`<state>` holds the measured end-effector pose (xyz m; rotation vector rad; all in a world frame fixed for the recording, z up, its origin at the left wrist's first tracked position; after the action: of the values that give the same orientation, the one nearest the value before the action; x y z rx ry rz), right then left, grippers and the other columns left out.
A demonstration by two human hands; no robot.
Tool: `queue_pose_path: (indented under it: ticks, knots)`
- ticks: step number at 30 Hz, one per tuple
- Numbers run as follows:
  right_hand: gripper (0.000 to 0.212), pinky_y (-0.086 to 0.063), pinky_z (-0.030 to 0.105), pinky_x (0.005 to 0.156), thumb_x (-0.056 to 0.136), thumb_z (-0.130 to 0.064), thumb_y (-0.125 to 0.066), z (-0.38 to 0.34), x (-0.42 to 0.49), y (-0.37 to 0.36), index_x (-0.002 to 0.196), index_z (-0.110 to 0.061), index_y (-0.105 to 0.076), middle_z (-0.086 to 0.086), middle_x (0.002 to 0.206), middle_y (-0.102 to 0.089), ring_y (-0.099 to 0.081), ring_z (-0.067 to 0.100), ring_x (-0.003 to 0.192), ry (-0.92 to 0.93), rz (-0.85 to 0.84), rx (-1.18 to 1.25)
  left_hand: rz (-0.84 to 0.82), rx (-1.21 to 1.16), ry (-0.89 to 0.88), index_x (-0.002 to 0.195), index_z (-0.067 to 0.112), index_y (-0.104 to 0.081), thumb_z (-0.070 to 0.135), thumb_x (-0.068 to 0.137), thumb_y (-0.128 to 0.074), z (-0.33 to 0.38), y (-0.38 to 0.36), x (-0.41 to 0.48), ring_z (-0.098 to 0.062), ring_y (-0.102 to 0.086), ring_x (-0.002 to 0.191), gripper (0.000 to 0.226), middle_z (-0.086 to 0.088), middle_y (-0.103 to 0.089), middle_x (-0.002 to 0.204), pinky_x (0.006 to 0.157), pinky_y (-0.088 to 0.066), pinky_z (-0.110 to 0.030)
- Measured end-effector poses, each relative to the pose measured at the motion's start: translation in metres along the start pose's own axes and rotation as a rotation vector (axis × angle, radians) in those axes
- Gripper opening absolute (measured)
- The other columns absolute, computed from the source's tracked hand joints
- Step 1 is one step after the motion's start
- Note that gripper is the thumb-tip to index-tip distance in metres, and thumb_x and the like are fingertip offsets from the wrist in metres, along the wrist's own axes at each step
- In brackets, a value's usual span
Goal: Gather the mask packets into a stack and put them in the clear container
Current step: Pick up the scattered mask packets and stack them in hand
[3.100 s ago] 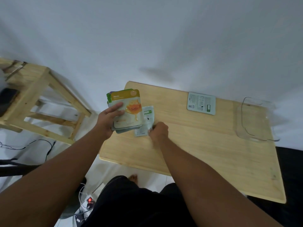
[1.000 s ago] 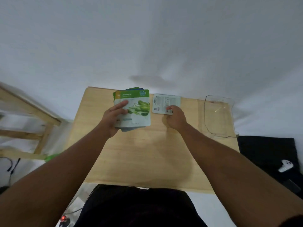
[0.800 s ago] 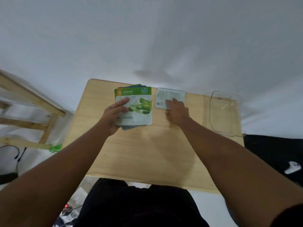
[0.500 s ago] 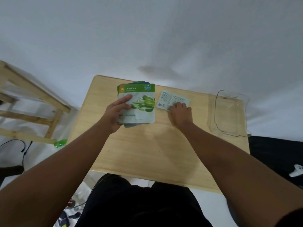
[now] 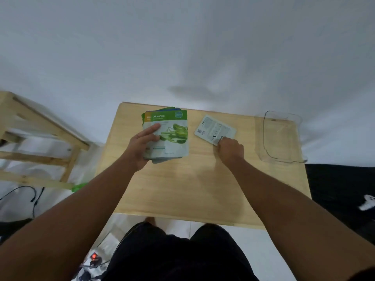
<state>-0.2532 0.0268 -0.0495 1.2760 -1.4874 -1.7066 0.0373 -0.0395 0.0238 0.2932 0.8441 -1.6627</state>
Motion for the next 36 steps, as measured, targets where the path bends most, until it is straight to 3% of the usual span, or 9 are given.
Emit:
queue_pose_path:
  ticks: [8,13,16,23,26,28,30,34,36]
  knots:
    - [0.033,-0.038,0.051,0.099,0.095,-0.009,-0.044,-0.011,-0.007,0.007,0.127,-0.013,-0.050,0.010,0.131,-0.060,-0.053,0.033,0.121,0.112,0.119,-0.167,0.007,0.025,0.009,0.116,0.015,-0.074,-0.009,0.080,-0.065,-0.002,0.012,-0.006,-0.033,-0.068,0.106,0.045,-0.009,-0.072,0.121,0.075,-0.061,-0.040]
    - [0.015,-0.046,0.041,0.072,0.100,-0.017,-0.043,-0.015,-0.005,0.083,0.107,-0.015,-0.055,0.010,0.093,-0.067,-0.063,0.034,0.085,0.261,0.278,0.281,0.047,0.030,-0.025,0.119,0.013,-0.073,-0.009,0.078,-0.067,0.001,0.016,-0.002,-0.032,-0.068,0.107,0.047,-0.009,-0.071,0.122,0.079,-0.060,-0.040]
    - [0.017,-0.046,0.033,0.068,0.099,-0.013,-0.045,-0.021,-0.018,0.147,0.101,-0.013,-0.061,0.005,0.088,-0.066,-0.060,0.024,0.079,0.426,0.299,0.513,0.087,0.027,-0.044,0.118,0.014,-0.073,-0.008,0.078,-0.068,0.002,0.014,0.000,-0.029,-0.067,0.105,0.047,-0.006,-0.071,0.121,0.078,-0.061,-0.039]
    - [0.019,-0.042,0.019,0.069,0.100,-0.019,-0.048,-0.077,-0.047,0.219,0.099,-0.026,-0.066,-0.005,0.096,-0.066,-0.058,0.010,0.087,0.568,0.014,0.467,0.001,0.109,-0.068,0.115,0.016,-0.075,-0.005,0.081,-0.067,0.012,-0.004,-0.002,-0.025,-0.068,0.098,0.042,-0.004,-0.072,0.113,0.074,-0.060,-0.033]
    - [0.018,-0.036,0.013,0.067,0.101,-0.019,-0.051,-0.104,-0.045,0.208,0.104,-0.021,-0.068,-0.015,0.090,-0.061,-0.054,0.000,0.082,0.606,-0.047,0.394,-0.154,0.147,0.008,0.120,0.014,-0.073,0.022,0.083,-0.075,0.010,-0.020,-0.007,-0.034,-0.068,0.107,0.038,-0.013,-0.071,0.122,0.083,-0.058,-0.040]
    - [0.017,-0.044,0.017,0.073,0.099,-0.018,-0.054,-0.120,-0.042,0.197,0.105,-0.018,-0.070,-0.011,0.093,-0.065,-0.059,0.007,0.087,0.617,-0.018,0.385,-0.239,0.187,0.004,0.123,0.015,-0.071,0.035,0.084,-0.076,0.009,-0.030,-0.013,-0.035,-0.066,0.113,0.044,-0.014,-0.070,0.125,0.090,-0.055,-0.044]
    - [0.017,-0.052,0.033,0.083,0.097,-0.019,-0.056,-0.130,-0.039,0.185,0.105,-0.020,-0.071,-0.005,0.101,-0.070,-0.063,0.016,0.095,0.606,0.016,0.393,-0.280,0.194,-0.052,0.123,0.015,-0.071,0.027,0.084,-0.074,0.010,-0.036,-0.017,-0.031,-0.068,0.112,0.041,-0.011,-0.071,0.124,0.089,-0.057,-0.043]
    - [0.025,-0.045,0.043,0.096,0.093,-0.033,-0.060,-0.127,-0.035,0.172,0.117,-0.034,-0.064,-0.005,0.120,-0.063,-0.055,0.018,0.116,0.545,0.160,0.400,-0.256,0.167,-0.084,0.125,0.015,-0.070,0.011,0.082,-0.076,0.011,-0.035,-0.019,-0.032,-0.067,0.114,0.044,-0.012,-0.070,0.125,0.090,-0.056,-0.043]
    - [0.026,-0.039,0.043,0.105,0.090,-0.035,-0.065,-0.110,-0.041,0.171,0.116,-0.034,-0.064,-0.006,0.130,-0.059,-0.049,0.018,0.128,0.454,0.313,0.585,-0.257,0.142,-0.091,0.126,0.016,-0.069,0.009,0.085,-0.074,0.014,-0.032,-0.019,-0.032,-0.067,0.114,0.042,-0.012,-0.069,0.127,0.090,-0.056,-0.043]
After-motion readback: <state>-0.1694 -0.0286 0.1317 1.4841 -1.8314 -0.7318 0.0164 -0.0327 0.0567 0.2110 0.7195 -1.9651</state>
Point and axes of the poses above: each hand's wrist, its own x-axis towards the middle knuckle, its own y-axis out of the back of the hand, z = x × y, the point moved 4 cm from there along x, towards the middle knuckle
